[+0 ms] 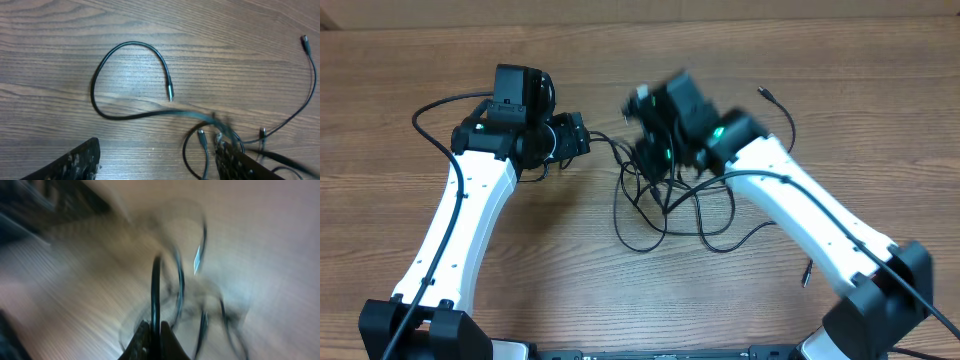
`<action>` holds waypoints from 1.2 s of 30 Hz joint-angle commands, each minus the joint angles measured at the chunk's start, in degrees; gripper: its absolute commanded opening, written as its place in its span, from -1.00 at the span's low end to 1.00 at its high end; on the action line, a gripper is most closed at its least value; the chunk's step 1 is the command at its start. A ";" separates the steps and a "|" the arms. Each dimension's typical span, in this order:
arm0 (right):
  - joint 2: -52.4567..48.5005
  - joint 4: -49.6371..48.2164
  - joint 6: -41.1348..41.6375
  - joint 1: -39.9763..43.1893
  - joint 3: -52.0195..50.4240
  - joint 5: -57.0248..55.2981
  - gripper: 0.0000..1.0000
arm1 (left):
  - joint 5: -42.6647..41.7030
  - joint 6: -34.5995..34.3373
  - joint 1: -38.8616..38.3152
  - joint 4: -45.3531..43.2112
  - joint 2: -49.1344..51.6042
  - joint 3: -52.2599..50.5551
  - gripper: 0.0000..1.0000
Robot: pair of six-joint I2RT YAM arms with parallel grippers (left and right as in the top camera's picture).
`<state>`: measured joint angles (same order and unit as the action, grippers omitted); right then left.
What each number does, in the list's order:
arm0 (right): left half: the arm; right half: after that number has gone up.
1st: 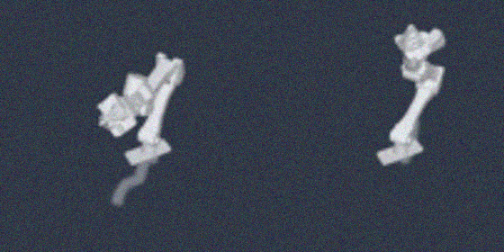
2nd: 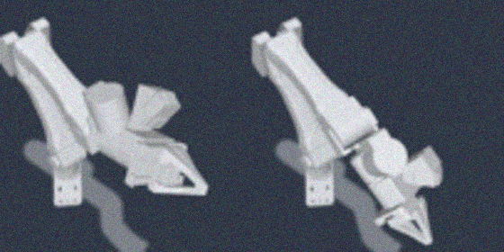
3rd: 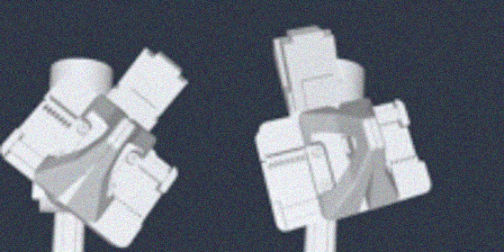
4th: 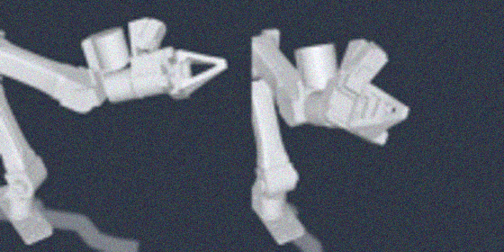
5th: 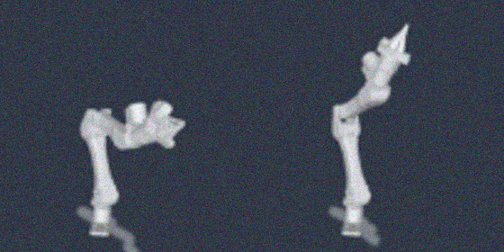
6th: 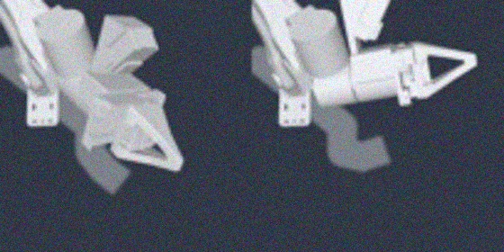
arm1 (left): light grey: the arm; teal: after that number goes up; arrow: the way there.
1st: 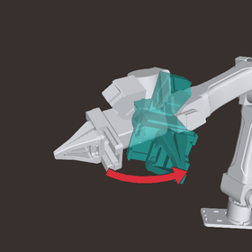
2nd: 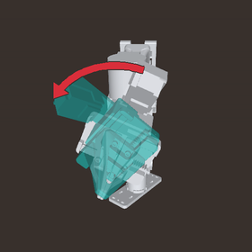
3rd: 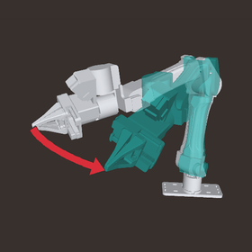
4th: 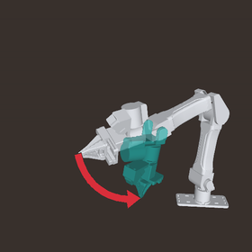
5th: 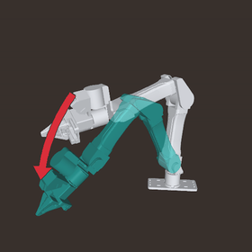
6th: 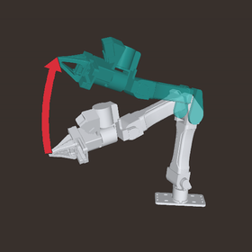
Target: Untangle cables
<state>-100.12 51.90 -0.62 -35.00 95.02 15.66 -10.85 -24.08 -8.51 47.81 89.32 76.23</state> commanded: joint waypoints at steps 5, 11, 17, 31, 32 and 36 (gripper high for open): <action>3.69 3.45 0.68 0.66 16.61 0.13 -0.93 | -1.22 -0.79 0.22 0.02 0.57 0.35 0.50; 3.52 3.10 13.53 2.34 16.59 -16.65 -0.93 | -1.49 -0.81 0.13 0.20 0.57 0.33 0.52; 3.56 -1.66 5.29 3.78 16.59 17.62 -0.93 | -3.85 -0.79 -0.13 -0.07 0.57 0.35 0.54; 3.58 -7.52 14.60 5.51 16.59 29.51 -0.93 | -23.61 0.50 -0.13 -15.23 0.57 0.35 0.94; 3.58 -7.96 14.60 5.51 16.59 31.58 -0.92 | -24.06 -0.50 -0.13 -16.57 0.57 0.35 0.96; 3.56 -8.07 14.60 5.51 16.59 35.52 -0.93 | -32.50 -0.76 -0.13 -22.95 0.59 0.35 0.96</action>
<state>-96.95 44.38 13.54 -29.56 111.20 44.82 -34.74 -23.86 -8.51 27.38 89.32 76.23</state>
